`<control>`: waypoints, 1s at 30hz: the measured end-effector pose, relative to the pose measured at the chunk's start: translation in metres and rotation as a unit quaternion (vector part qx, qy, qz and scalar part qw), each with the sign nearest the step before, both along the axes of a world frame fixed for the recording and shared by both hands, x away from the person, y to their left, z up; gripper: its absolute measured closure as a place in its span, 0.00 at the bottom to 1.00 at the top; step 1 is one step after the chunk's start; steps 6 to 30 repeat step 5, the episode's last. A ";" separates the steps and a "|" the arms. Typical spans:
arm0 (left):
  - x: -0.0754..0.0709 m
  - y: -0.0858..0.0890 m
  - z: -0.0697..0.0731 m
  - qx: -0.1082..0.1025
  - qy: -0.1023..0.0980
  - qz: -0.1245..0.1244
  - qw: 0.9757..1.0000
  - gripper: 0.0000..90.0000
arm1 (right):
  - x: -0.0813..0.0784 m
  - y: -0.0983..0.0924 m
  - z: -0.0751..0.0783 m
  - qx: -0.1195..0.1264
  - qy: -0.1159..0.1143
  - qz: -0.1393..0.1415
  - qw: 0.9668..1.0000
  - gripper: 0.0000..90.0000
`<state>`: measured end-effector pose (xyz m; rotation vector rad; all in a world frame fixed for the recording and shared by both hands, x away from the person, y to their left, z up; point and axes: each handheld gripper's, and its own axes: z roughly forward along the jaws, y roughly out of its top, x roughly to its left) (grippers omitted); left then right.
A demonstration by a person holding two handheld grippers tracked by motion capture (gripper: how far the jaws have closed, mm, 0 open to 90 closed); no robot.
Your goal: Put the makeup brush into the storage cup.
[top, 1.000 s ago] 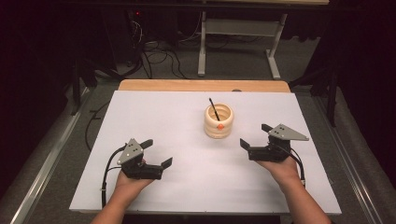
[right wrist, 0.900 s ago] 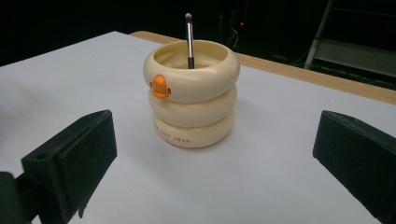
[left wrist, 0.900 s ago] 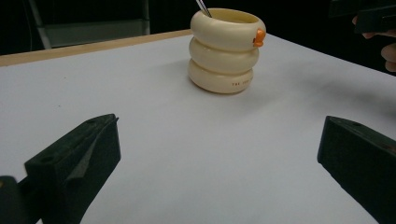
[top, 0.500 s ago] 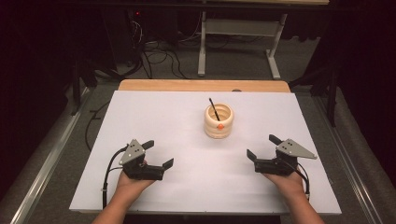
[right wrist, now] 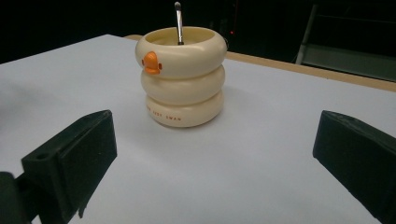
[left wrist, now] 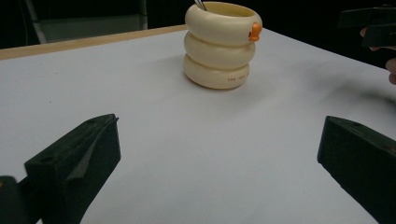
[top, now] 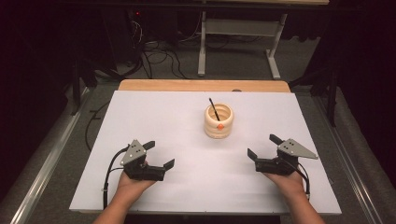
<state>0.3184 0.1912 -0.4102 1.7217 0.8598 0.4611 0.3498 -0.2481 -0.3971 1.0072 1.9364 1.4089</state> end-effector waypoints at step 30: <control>0.000 0.000 0.000 0.001 0.001 0.001 1.000 0.00 | 0.001 -0.001 0.001 0.001 -0.001 0.001 1.000 0.01</control>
